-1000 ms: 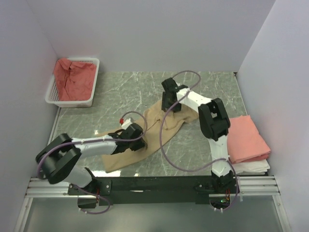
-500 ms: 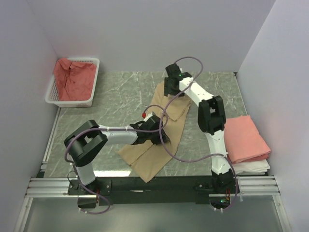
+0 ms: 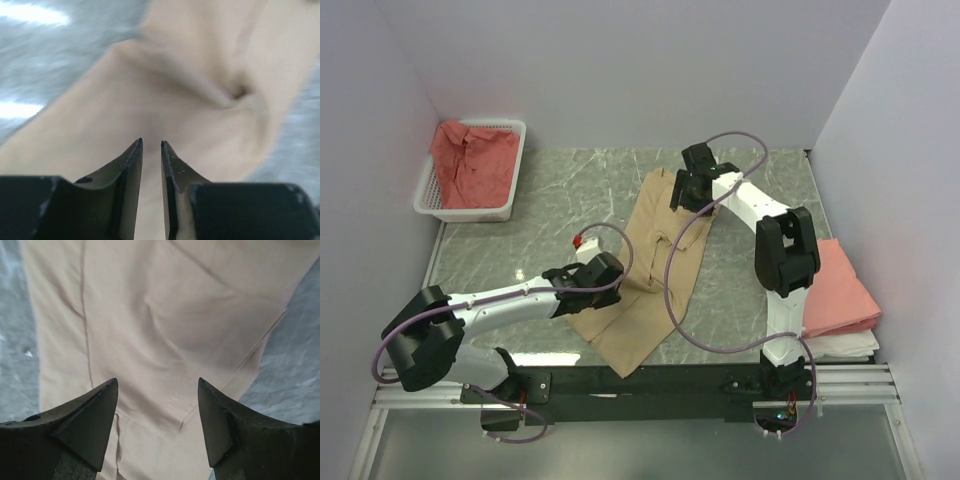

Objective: Fold and stack the t-shirts
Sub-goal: Fold the tshirt

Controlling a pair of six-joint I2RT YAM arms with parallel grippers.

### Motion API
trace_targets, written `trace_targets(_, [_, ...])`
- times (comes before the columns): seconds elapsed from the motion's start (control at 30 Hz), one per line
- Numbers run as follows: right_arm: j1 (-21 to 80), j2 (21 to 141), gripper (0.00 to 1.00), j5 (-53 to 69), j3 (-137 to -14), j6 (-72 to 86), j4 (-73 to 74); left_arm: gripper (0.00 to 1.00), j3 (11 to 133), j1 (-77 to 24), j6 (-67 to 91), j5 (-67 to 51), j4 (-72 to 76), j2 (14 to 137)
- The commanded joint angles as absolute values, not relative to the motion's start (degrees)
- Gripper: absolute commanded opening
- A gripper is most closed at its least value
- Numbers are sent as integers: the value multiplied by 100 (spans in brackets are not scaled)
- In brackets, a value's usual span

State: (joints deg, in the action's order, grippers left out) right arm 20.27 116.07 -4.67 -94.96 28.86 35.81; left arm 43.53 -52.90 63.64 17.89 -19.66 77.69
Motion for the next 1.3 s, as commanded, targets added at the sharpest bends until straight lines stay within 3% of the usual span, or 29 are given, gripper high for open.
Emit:
trace_targets(0.0, [2100,11654,71,-299,-9369,3076,3226,26,3974,-5291,6257,2163,-2321,7708])
trace_targets(0.5, [2285,12383,71,-659,-9676,2901,3480,23,3155,-6609,7848,1433,-2400,7998])
trace_targets(0.77, [2241,13367,71,-809,-10958,2453,4033,25,3419,-6794,7884,1239,-2522,7727])
trace_targets(0.9, [2206,13956,71,-782,-11976,2242,4560,32,3857,-6776,7682,1511,-2733,7638])
trace_targets(1.03, [2119,14528,68,-791,-12734,2092,4921,35,4297,-6208,7208,1529,-2769,7585])
trace_targets(1.27, [1846,14836,71,-388,-13297,1785,4878,37,5096,-4616,5969,783,-2162,8022])
